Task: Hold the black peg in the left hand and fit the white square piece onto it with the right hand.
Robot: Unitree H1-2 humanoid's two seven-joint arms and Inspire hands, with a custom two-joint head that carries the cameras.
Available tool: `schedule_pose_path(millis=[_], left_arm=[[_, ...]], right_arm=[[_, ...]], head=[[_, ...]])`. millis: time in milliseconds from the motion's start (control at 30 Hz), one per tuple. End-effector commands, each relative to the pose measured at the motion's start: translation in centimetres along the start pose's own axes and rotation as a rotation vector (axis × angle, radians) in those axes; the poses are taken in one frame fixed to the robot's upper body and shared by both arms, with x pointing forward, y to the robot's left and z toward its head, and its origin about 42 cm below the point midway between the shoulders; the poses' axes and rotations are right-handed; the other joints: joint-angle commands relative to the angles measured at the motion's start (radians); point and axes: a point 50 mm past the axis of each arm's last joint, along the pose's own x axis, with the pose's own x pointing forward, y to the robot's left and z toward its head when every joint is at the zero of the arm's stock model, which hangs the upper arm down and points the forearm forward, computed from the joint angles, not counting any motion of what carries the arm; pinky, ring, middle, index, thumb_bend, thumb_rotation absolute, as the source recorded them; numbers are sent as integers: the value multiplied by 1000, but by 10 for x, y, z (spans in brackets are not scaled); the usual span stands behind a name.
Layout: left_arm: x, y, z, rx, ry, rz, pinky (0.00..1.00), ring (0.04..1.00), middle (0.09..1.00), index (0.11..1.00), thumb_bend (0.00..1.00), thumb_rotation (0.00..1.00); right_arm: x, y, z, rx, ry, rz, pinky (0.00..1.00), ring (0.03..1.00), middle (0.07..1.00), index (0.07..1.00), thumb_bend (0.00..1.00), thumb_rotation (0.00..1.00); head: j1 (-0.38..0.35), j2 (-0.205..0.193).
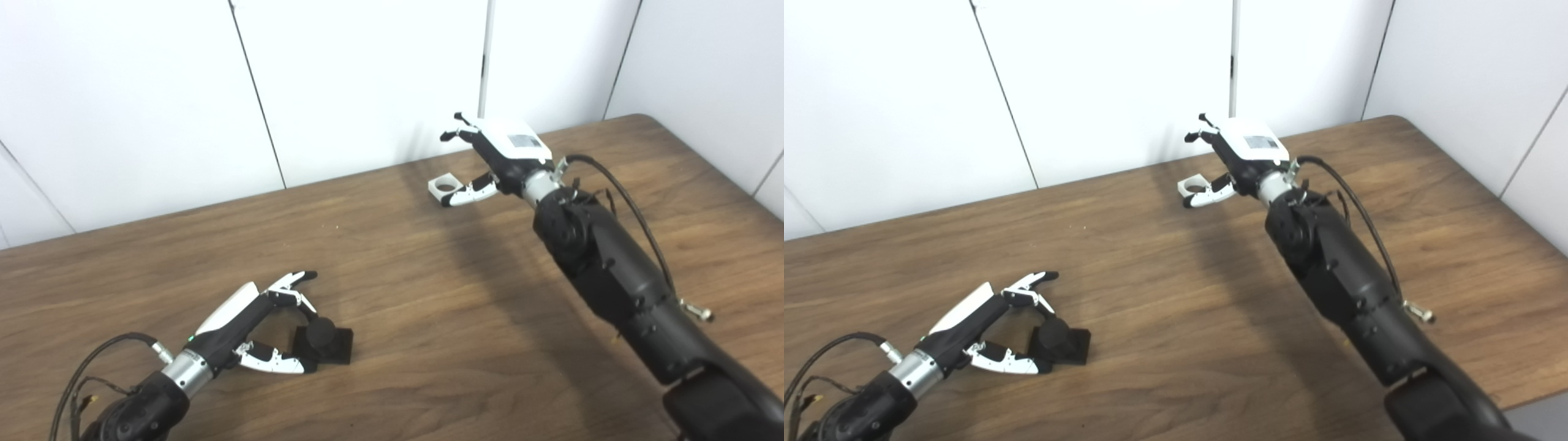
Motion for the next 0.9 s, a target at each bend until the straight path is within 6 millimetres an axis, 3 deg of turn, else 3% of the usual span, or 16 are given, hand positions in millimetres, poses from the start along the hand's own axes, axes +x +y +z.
schedule_pose_path(millis=[0, 400, 867], left_arm=[[-7, -1, -7, 0, 55, -38, 962, 1000, 974, 491, 521, 63], [-8, -3, -6, 9, 66, -27, 954, 1000, 974, 491, 521, 64], [-12, -5, -8, 4, 82, -30, 955, 1000, 973, 491, 522, 64]], right_arm=[[15, -32, 6, -51, -29, -41, 841, 940, 964, 820, 758, 282], [50, -49, 7, -233, -33, 68, 859, 935, 952, 822, 768, 185], [83, -42, 17, -280, -19, 109, 874, 936, 948, 808, 762, 174]], head=[[-1, 1], [22, 4], [51, 0]])
